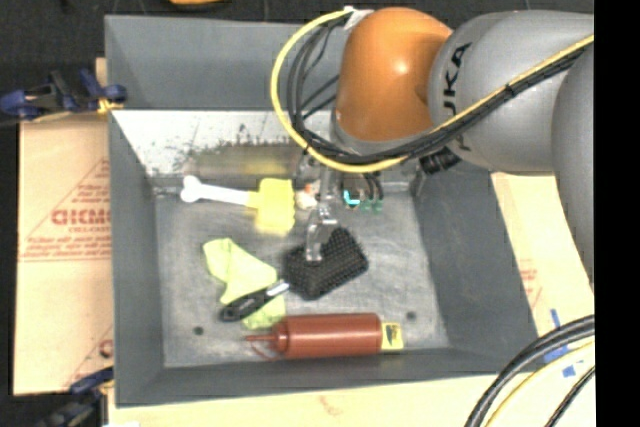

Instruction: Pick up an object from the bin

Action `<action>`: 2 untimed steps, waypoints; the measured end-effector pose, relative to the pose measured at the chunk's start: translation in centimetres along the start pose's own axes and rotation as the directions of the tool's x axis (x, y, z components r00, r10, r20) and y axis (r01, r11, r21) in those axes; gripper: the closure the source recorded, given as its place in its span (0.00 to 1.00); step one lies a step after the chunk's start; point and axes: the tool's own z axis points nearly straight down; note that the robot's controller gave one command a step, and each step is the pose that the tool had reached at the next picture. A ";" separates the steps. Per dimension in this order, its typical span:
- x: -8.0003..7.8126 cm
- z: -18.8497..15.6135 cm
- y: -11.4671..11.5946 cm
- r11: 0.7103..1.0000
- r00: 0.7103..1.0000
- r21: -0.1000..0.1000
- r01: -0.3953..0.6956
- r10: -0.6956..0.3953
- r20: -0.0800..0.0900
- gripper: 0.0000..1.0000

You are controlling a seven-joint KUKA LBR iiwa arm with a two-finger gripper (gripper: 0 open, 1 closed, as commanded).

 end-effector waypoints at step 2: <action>-0.5 0.9 0.2 0.998 0.998 0.003 0.063 -0.063 0.014 0.00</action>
Offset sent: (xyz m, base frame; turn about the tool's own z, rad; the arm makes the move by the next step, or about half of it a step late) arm 0.0107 0.0165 -0.0962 -0.3946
